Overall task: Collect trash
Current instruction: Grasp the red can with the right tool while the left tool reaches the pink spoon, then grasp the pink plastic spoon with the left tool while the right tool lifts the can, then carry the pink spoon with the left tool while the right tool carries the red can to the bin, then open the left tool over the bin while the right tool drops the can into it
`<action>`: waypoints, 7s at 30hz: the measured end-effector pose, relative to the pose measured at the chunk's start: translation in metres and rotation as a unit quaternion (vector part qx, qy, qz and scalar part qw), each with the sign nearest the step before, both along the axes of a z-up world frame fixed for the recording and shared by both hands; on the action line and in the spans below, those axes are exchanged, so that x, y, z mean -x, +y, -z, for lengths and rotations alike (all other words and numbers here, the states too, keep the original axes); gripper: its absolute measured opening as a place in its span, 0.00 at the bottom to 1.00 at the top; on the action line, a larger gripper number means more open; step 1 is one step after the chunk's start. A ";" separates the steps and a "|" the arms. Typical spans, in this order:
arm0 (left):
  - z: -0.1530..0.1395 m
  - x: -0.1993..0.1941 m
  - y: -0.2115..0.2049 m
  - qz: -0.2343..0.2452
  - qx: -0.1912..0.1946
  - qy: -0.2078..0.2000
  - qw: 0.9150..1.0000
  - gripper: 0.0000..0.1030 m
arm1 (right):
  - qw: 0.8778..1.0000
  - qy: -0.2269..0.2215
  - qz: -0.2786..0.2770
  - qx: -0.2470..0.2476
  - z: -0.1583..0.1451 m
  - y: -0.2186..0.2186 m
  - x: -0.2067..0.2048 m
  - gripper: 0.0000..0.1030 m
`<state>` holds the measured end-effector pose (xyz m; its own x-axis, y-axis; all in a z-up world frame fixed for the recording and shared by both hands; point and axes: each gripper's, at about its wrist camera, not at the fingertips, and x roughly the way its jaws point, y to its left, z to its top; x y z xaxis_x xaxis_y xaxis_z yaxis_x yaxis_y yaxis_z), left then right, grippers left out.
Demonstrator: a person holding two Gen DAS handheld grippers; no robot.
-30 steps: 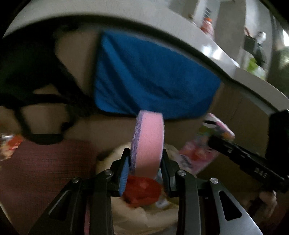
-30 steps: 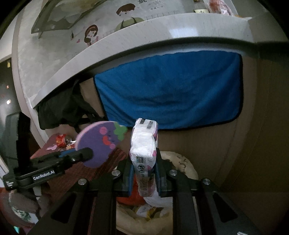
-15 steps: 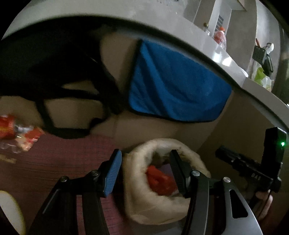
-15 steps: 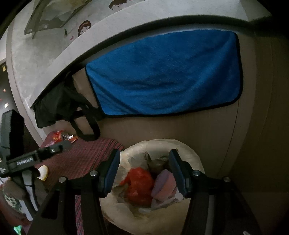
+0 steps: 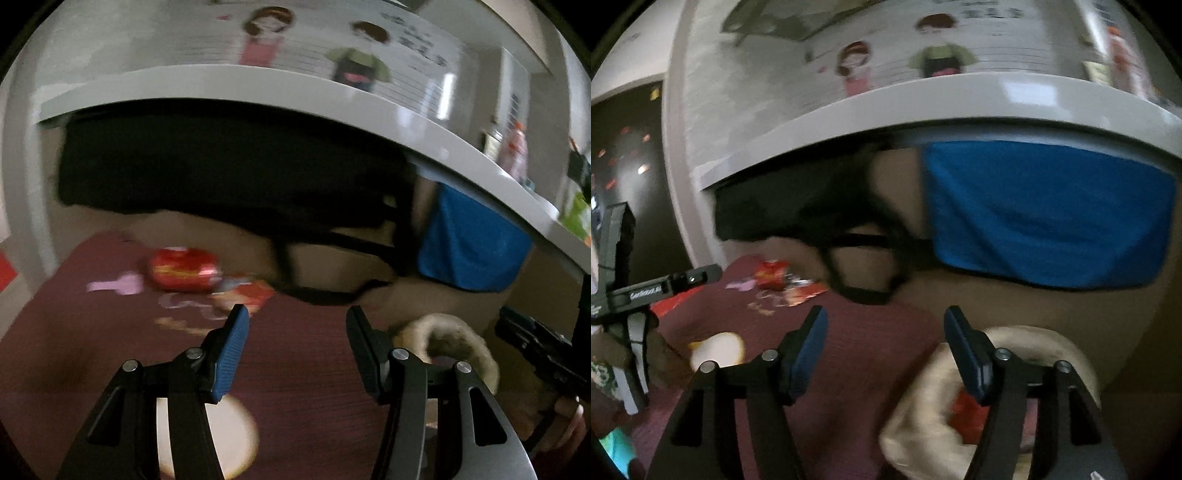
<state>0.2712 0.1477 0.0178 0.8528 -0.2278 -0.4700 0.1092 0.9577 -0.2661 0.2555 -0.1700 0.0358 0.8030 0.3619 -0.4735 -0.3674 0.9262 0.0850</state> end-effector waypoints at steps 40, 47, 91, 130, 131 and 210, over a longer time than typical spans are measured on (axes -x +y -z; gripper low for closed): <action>0.070 -0.020 0.280 -0.076 0.060 0.050 0.994 0.55 | 0.970 0.117 -0.153 0.149 0.105 0.340 -0.266 0.61; 0.076 -0.101 0.279 -0.032 0.082 0.077 0.993 0.55 | 0.949 0.171 -0.245 0.101 0.108 0.329 -0.230 0.62; 0.080 -0.054 0.201 -0.038 -0.031 0.143 0.988 0.33 | 0.964 0.186 -0.186 -0.030 0.096 0.257 -0.104 0.63; 0.017 0.055 0.135 -0.041 0.039 0.056 0.997 0.33 | 0.971 0.167 -0.167 -0.048 0.048 0.188 -0.069 0.51; 0.018 0.055 0.130 -0.040 0.038 0.056 0.997 0.33 | 0.971 0.164 -0.164 -0.049 0.046 0.182 -0.067 0.51; 0.025 -0.069 -0.254 0.241 0.100 0.073 0.963 0.56 | 0.990 0.063 0.094 -0.086 0.036 -0.182 -0.042 0.65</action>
<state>0.3403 -0.1063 -0.0076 0.5535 -0.6791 -0.4822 0.4763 0.7330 -0.4857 0.2972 -0.3525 0.0000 0.8016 0.2963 -0.5192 -0.1668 0.9449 0.2817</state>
